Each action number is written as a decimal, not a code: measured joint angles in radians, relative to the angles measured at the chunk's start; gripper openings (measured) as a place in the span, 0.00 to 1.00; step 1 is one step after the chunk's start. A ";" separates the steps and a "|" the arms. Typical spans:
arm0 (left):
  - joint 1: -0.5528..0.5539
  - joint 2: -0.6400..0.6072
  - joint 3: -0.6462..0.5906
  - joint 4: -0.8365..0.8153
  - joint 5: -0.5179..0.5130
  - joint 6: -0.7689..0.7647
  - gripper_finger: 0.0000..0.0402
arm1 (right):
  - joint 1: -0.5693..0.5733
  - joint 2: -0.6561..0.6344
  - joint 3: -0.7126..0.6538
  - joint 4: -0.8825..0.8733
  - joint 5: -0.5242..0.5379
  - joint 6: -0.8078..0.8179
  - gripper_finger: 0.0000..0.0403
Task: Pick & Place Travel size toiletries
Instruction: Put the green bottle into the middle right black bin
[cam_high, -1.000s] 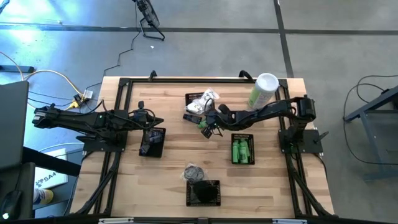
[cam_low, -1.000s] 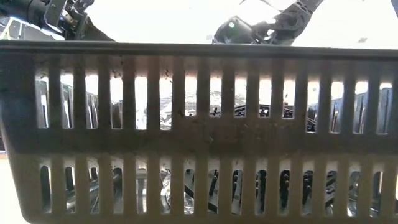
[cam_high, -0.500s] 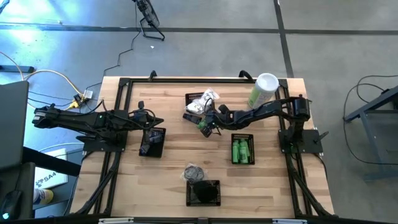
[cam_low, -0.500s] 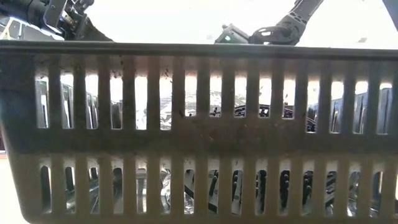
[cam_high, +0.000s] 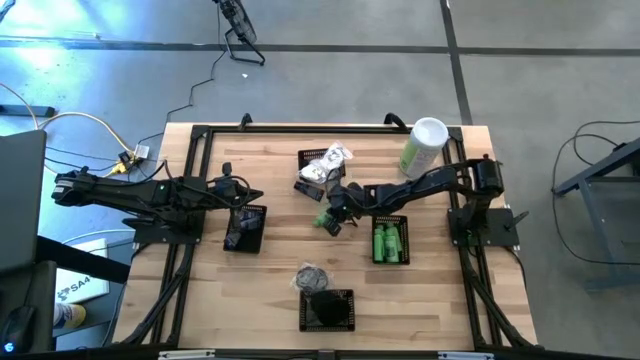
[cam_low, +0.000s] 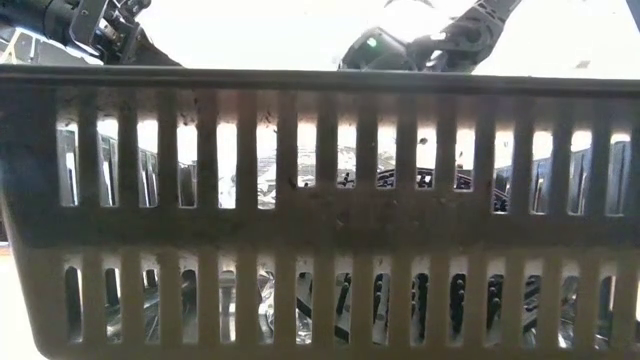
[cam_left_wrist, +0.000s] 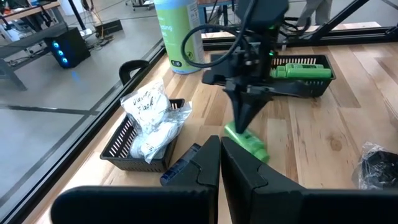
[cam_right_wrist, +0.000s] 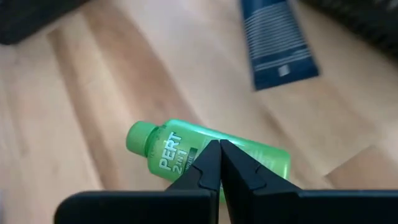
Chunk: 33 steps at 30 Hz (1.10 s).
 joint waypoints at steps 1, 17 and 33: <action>0.000 0.000 0.000 0.000 0.000 0.000 0.03 | 0.008 0.000 0.000 -0.001 -0.005 0.008 0.00; 0.000 0.000 0.000 0.000 0.000 0.000 0.03 | 0.079 -0.019 -0.002 0.002 -0.024 0.038 0.00; 0.000 0.000 0.000 -0.001 0.000 0.000 0.03 | 0.071 -0.173 -0.002 -0.005 -0.154 -0.354 0.00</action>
